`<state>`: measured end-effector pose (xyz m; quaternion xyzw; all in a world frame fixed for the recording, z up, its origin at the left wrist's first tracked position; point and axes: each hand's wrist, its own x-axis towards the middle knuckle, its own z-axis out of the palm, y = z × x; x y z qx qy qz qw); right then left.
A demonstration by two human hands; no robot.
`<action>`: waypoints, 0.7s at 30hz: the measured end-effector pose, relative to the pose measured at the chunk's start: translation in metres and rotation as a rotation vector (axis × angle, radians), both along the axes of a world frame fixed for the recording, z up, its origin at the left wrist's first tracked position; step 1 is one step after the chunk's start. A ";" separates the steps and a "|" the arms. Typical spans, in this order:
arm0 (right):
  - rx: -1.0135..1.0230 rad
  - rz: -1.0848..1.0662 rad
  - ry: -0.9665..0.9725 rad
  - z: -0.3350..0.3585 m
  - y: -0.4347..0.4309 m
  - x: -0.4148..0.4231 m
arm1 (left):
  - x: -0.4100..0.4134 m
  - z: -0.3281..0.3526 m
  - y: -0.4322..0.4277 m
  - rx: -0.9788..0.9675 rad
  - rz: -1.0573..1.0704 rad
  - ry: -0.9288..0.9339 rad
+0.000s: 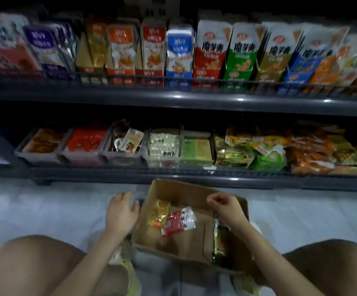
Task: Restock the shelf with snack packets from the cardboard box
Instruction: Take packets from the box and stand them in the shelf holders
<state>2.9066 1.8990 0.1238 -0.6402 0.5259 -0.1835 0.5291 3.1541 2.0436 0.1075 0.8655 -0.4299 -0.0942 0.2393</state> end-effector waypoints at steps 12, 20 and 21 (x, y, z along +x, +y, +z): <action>0.446 -0.310 0.006 -0.174 0.017 0.021 | -0.003 -0.113 -0.015 0.124 -0.009 0.107; 0.513 -0.429 -0.036 -0.246 0.000 0.047 | -0.004 -0.152 -0.017 0.094 -0.094 0.088; 0.533 -0.433 -0.055 -0.252 -0.003 0.050 | -0.005 -0.152 -0.018 0.099 -0.097 0.072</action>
